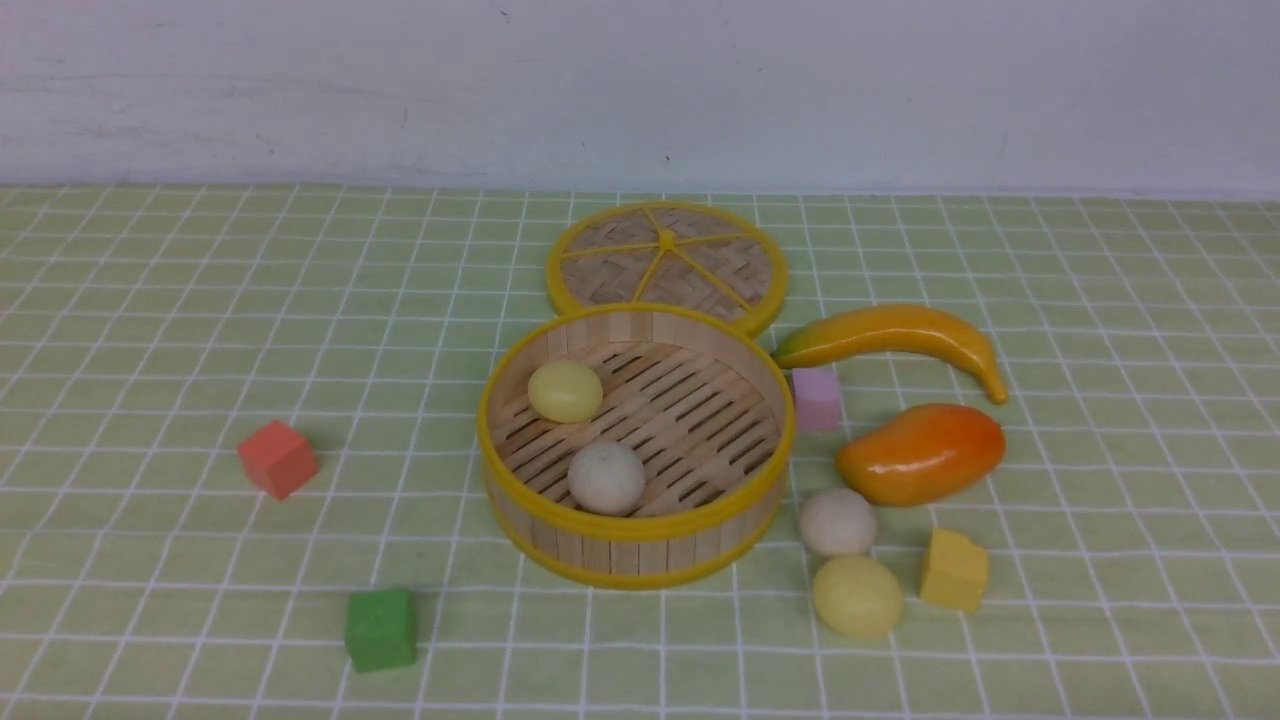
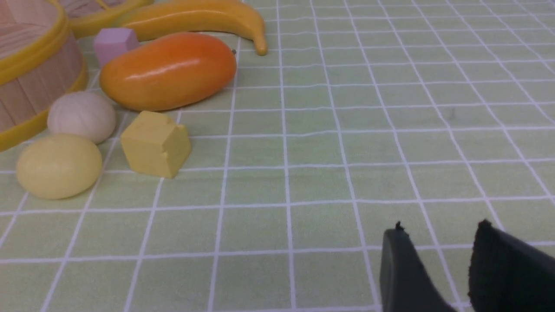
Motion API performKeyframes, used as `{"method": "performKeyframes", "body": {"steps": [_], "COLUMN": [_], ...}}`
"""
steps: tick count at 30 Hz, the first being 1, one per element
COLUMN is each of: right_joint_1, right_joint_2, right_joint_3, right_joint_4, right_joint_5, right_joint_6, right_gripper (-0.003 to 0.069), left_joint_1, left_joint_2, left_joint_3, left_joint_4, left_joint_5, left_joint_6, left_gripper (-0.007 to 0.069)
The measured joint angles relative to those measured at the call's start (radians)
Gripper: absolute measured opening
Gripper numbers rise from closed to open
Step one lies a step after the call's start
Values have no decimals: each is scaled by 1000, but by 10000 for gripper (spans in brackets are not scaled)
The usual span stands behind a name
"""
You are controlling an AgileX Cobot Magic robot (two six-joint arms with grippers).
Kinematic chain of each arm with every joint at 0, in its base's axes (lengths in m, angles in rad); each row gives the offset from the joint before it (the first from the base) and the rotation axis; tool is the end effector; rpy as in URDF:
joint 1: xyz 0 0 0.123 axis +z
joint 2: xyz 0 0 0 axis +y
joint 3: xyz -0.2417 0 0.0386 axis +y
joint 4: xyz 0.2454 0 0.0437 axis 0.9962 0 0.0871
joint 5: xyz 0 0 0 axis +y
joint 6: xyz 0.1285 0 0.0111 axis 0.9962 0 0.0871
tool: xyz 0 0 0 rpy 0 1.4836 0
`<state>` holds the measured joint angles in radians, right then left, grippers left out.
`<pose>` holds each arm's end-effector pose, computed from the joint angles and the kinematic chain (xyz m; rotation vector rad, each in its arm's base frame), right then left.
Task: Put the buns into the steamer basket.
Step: Use the right arm to grab a steamed stuffed bun
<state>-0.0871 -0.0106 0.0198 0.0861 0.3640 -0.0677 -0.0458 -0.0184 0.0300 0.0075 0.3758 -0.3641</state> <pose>0.1272 -0.0071 0.1641 0.0714 1.8541 -0.0233 0.1266 -0.0054 0.1597 -0.2934 1.8571 -0.2748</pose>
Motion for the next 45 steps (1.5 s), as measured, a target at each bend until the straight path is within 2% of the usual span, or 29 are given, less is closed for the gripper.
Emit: {"method": "performKeyframes", "body": {"steps": [2, 7, 8, 10, 12, 15, 20, 21, 24, 26, 31, 36, 38, 41, 45], "right_joint_1": [0, 0, 0, -1, -1, -1, -1, -1, -1, -1, 22, 162, 256, 368, 445], "right_joint_2": [0, 0, 0, 0, 0, 0, 34, 112, 212, 385, 694, 896, 972, 1103, 1265], "right_joint_3": [3, 8, 8, 8, 8, -40, -241, -385, -511, -647, -721, -722, -724, -770, -912], "right_joint_4": [15, 231, 231, 296, 301, 301, 280, 240, 196, 140, 67, 79, 88, 99, 112], "right_joint_5": [-33, -357, -364, -499, -590, -612, -536, -436, -326, -186, -57, -53, -31, 58, 206], "right_joint_6": [2, 111, 114, 127, 116, 144, 183, 187, 187, 188, 163, 68, 31, -4, -8], "right_gripper": [241, 241, 241, 241, 241, 241, 241, 241, 241, 241, 241, 241, 241, 241, 241], "left_joint_1": [0, 0, 0, 0, 0, 0, 0, 0, 0, 0, 0, 0, 0, 0, 0], "left_joint_2": [0, 0, 0, 0, 0, 0, 0, 0, 0, 0, 0, 0, 0, 0, 0], "left_joint_3": [0, 0, 0, 0, 0, 0, 0, 0, 0, 0, 0, 0, 0, 0, 0], "left_joint_4": [-1, -1, -1, -1, -1, -1, -1, -1, -1, -1, -1, -1, -1, -1, -1], "left_joint_5": [0, 0, 0, 0, 0, 0, 0, 0, 0, 0, 0, 0, 0, 0, 0], "left_joint_6": [0, 0, 0, 0, 0, 0, 0, 0, 0, 0, 0, 0, 0, 0, 0], "left_gripper": [1, 8, 8, 12, 15, 18, 22, 23, 25, 29, 34, 39, 39, 39, 47]}}
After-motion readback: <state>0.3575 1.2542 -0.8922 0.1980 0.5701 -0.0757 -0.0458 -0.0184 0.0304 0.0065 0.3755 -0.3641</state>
